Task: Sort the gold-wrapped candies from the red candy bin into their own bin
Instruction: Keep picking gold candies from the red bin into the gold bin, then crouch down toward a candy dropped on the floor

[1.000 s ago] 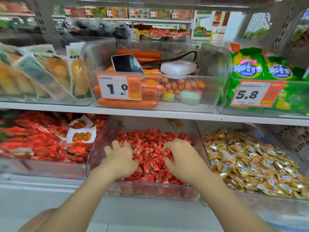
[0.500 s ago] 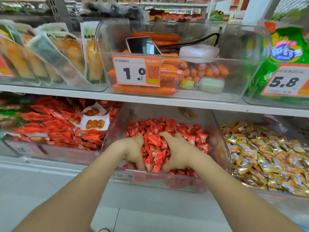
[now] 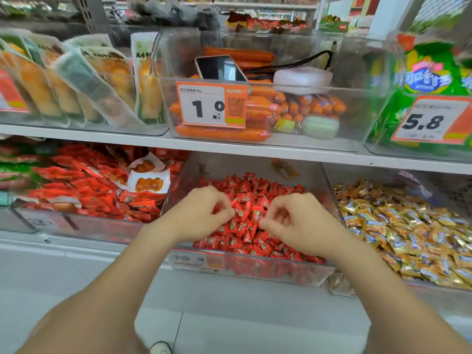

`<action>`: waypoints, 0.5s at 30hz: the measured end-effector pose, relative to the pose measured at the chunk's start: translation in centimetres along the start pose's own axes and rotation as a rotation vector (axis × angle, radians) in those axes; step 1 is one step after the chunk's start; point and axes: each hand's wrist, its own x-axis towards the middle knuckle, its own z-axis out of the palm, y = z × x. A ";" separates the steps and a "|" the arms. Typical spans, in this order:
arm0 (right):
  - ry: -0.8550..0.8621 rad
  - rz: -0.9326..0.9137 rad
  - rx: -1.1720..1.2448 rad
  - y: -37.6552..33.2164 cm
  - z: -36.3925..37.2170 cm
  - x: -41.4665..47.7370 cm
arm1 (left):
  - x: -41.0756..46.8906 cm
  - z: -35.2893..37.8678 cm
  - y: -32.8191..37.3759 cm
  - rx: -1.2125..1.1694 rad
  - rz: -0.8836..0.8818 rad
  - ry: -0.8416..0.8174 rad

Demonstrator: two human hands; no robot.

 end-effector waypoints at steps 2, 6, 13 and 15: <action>-0.246 -0.002 0.012 -0.1 -0.5 -2.0 | -2.1 -0.6 0.9 -0.009 -0.011 -0.134; -0.384 -0.101 -0.367 -0.2 0.4 -3.9 | -4.9 -0.2 1.0 0.164 -0.020 -0.357; 0.077 -0.057 -0.318 -0.4 -0.6 -3.7 | -4.9 -0.5 1.5 0.370 -0.026 0.134; 0.077 -0.012 -0.298 0.0 0.4 -3.2 | -3.9 0.4 1.6 0.444 -0.056 0.133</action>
